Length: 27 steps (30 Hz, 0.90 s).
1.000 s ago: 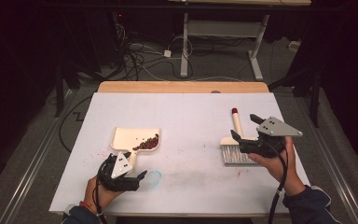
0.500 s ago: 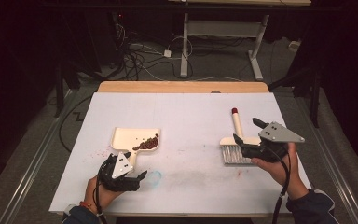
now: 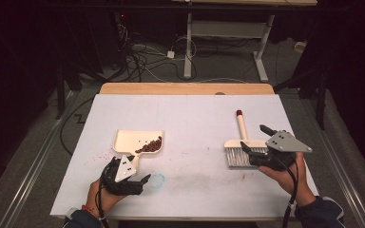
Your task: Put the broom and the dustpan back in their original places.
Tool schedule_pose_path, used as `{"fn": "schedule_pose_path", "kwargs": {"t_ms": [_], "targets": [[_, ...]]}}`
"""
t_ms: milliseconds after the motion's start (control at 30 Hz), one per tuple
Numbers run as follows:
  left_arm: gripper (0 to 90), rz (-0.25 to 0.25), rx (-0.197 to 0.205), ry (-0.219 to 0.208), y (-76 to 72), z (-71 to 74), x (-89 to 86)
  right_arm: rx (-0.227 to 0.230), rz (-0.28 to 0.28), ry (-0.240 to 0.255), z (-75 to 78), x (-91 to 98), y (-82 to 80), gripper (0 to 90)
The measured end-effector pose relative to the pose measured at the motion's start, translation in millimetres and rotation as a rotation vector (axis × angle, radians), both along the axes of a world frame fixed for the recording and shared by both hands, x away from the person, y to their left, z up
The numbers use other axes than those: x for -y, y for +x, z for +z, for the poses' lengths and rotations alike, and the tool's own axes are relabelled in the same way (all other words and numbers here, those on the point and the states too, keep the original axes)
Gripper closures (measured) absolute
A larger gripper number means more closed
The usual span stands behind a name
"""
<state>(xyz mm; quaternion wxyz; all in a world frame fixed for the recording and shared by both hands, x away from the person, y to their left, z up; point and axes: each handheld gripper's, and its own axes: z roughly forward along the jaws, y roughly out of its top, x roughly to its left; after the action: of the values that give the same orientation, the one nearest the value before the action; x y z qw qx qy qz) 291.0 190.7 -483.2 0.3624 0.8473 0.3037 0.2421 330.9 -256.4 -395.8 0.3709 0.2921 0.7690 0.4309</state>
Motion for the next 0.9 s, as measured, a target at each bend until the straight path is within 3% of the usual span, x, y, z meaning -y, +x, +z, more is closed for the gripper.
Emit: {"fn": "schedule_pose_path", "kwargs": {"t_ms": [433,600,900], "targets": [[16.2,0.000,-0.010,-0.002,-0.8,-0.4,1.0,-0.012,0.002,-0.002,-17.6,10.6,-7.3,19.1],[16.2,-0.001,-0.007,-0.001,-1.0,0.0,1.1,-0.028,0.002,-0.031,-27.3,11.7,-10.2,19.1],[16.2,-0.004,-0.006,-0.003,-0.9,0.0,1.3,-0.060,0.007,-0.015,-42.2,21.1,-15.6,19.2]]}}
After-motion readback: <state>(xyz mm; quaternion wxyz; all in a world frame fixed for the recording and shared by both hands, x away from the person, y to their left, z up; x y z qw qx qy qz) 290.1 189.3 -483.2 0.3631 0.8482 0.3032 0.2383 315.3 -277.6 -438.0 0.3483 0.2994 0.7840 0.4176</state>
